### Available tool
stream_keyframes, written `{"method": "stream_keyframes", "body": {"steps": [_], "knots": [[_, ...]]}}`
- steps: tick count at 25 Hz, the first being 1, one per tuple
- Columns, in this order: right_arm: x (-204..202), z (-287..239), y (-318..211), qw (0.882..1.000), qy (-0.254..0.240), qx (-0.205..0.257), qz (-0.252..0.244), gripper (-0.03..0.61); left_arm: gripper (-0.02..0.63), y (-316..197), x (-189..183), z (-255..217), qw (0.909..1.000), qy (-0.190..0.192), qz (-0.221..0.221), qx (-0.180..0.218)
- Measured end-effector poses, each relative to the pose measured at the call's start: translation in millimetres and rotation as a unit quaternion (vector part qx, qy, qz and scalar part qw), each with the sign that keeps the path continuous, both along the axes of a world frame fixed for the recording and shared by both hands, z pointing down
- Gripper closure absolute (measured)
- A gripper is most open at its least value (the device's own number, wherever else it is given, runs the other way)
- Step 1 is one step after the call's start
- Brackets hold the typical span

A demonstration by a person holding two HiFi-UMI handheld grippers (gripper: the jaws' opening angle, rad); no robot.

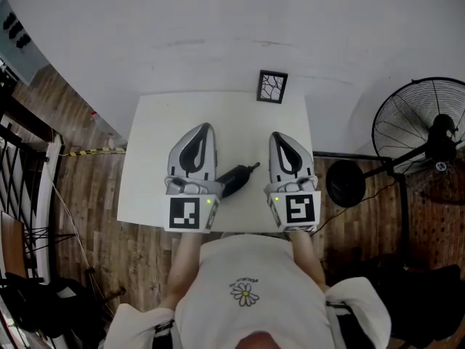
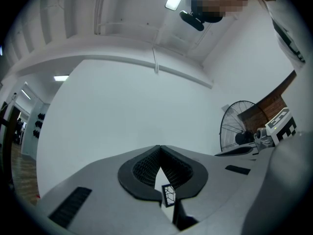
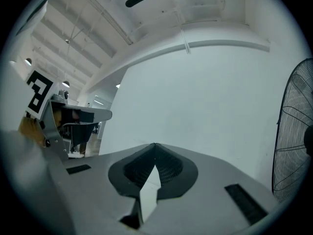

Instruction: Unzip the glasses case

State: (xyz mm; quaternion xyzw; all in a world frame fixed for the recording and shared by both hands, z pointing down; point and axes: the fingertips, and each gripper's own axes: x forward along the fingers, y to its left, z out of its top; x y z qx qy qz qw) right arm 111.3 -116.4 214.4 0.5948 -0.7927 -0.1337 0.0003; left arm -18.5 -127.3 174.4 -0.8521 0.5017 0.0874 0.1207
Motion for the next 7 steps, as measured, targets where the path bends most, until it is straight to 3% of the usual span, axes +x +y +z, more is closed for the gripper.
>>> {"method": "stream_keyframes", "body": {"steps": [7], "knots": [[-2.5,0.7,-1.6,1.000,0.002,-0.002,-0.007,0.571,0.598,-1.6,-2.0,-0.6,1.0000,0.005,-0.004,-0.003]]}}
